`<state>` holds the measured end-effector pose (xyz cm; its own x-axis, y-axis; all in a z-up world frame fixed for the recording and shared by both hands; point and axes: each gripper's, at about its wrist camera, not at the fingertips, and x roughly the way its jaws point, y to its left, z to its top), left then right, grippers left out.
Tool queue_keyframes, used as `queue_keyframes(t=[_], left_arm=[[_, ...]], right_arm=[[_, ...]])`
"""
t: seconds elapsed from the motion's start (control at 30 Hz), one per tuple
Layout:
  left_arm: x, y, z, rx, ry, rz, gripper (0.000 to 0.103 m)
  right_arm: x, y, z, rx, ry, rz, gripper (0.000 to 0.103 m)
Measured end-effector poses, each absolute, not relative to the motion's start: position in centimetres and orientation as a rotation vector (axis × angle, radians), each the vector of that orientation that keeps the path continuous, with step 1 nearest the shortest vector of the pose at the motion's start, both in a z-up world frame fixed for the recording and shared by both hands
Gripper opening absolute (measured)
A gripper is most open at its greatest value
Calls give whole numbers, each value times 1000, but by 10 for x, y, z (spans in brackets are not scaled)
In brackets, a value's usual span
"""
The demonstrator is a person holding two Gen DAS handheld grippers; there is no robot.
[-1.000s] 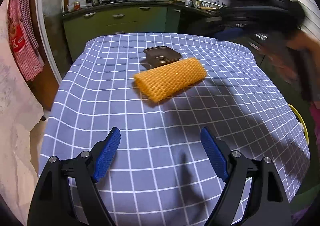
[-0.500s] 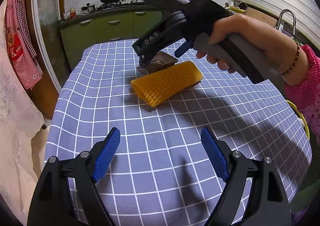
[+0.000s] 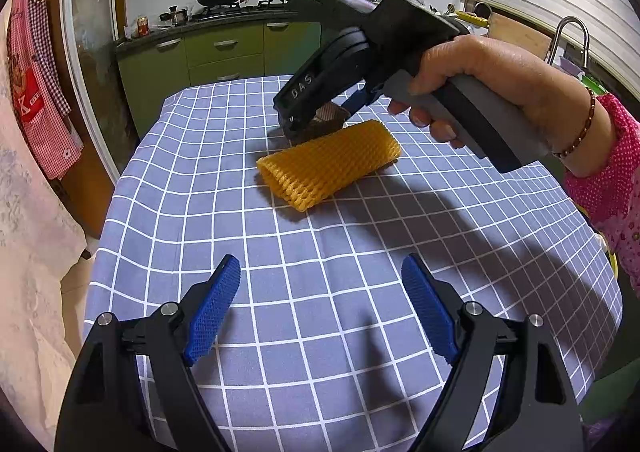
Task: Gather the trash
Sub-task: 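Grasp the brown plastic tray with the right gripper and lift it, then carry the brown tray over the bin and release it with the right gripper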
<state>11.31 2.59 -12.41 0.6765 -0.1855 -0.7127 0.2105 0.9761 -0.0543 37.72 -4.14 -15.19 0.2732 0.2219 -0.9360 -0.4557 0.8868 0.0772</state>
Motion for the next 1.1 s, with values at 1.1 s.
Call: queue_keyframes(t=[1.1], left_arm=[[100, -54, -105, 121, 766, -347, 82]], right_arm=[[59, -517, -142, 295, 1044, -158, 67]])
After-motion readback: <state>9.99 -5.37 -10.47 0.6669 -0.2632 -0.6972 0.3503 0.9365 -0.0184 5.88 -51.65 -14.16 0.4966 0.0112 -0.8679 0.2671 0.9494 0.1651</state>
